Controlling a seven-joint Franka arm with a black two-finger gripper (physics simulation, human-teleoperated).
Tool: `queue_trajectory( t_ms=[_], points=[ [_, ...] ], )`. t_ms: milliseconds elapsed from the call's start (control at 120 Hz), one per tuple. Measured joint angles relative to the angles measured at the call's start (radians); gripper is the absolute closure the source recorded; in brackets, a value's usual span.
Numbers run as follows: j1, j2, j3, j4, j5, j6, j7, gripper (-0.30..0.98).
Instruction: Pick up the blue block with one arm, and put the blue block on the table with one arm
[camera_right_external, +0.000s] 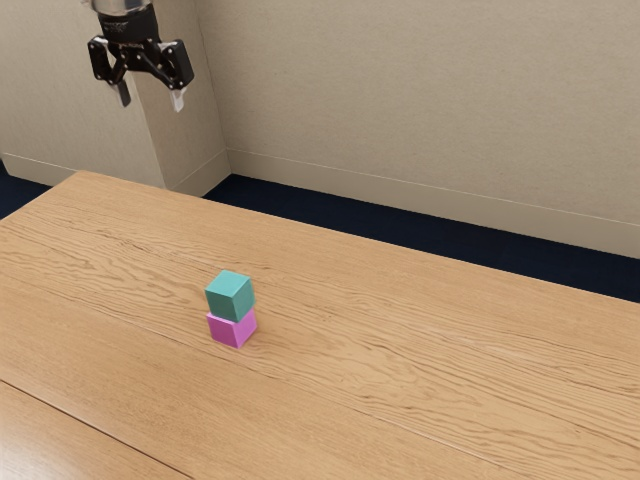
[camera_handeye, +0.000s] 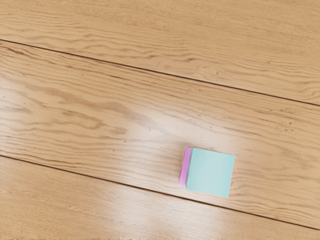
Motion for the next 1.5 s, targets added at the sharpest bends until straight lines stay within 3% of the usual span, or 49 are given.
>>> queue_trajectory(
  t_ms=[133,283,383,525,783,858,950,1017,1100,1250,1375,1500],
  points=[
    [-0.001,-0.003,-0.007,0.007,0.010,-0.003,-0.006,0.00],
    [0.000,0.071,-0.003,0.168,0.002,-0.019,-0.005,0.00],
    [0.000,0.025,-0.022,0.235,-0.002,-0.031,-0.002,0.00],
    [-0.004,-0.022,-0.110,0.249,-0.005,-0.036,0.003,0.00],
    [-0.002,-0.037,-0.118,0.236,-0.005,-0.057,0.014,0.00],
    [-0.006,-0.049,-0.098,0.122,-0.002,-0.077,0.015,0.00],
    [-0.004,-0.203,-0.086,-0.301,0.000,-0.009,0.014,0.00],
    [-0.008,-0.224,-0.039,-0.455,0.004,0.042,0.000,0.00],
    [0.014,-0.158,0.010,-0.527,0.021,0.119,-0.035,0.00],
    [0.009,-0.034,0.080,-0.636,-0.030,0.326,-0.064,0.00],
    [0.002,0.082,0.085,-0.577,-0.086,0.445,-0.071,0.00],
    [0.001,0.114,0.071,-0.561,-0.114,0.510,-0.017,0.00]
  ],
)
